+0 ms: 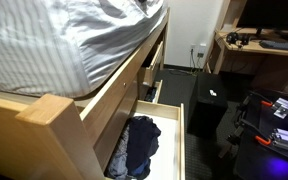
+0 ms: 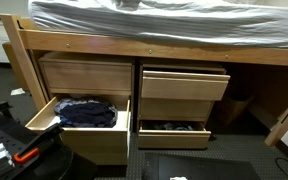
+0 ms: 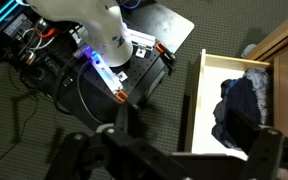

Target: Open the top right drawer.

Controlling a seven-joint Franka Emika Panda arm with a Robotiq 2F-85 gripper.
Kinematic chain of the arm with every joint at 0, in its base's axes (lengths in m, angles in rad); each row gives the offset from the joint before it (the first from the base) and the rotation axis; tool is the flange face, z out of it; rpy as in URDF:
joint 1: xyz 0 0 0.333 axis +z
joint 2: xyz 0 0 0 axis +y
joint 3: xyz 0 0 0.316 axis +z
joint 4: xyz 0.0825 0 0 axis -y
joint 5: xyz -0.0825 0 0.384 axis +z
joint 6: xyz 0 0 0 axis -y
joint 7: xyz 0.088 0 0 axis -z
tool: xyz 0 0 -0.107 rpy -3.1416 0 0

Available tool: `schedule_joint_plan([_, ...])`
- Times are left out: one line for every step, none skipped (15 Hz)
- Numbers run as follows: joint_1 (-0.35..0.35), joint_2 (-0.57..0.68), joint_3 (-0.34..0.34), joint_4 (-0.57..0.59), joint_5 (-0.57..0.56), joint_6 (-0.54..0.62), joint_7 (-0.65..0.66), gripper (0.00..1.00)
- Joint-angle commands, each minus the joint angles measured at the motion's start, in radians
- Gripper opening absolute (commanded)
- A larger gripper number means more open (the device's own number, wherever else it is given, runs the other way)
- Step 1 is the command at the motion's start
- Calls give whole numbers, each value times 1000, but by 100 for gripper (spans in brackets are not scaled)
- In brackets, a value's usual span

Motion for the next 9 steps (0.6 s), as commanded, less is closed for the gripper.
schedule_joint_plan([-11,23,35,14,-89,30,143,100])
schedule_joint_plan([-8,22,43,11,-127,54,173,100])
schedule_joint_plan([-6,21,51,9,-166,72,202,100])
schedule_joint_plan([-3,17,58,2,-203,95,236,100])
schedule_joint_plan([-3,14,59,-6,-210,115,263,100])
schedule_joint_plan([-4,21,53,-3,-174,103,276,100])
schedule_joint_plan([-1,21,50,8,-181,82,239,100])
schedule_joint_plan([-1,21,51,8,-181,82,245,100])
schedule_joint_plan([-1,21,51,8,-181,82,245,100])
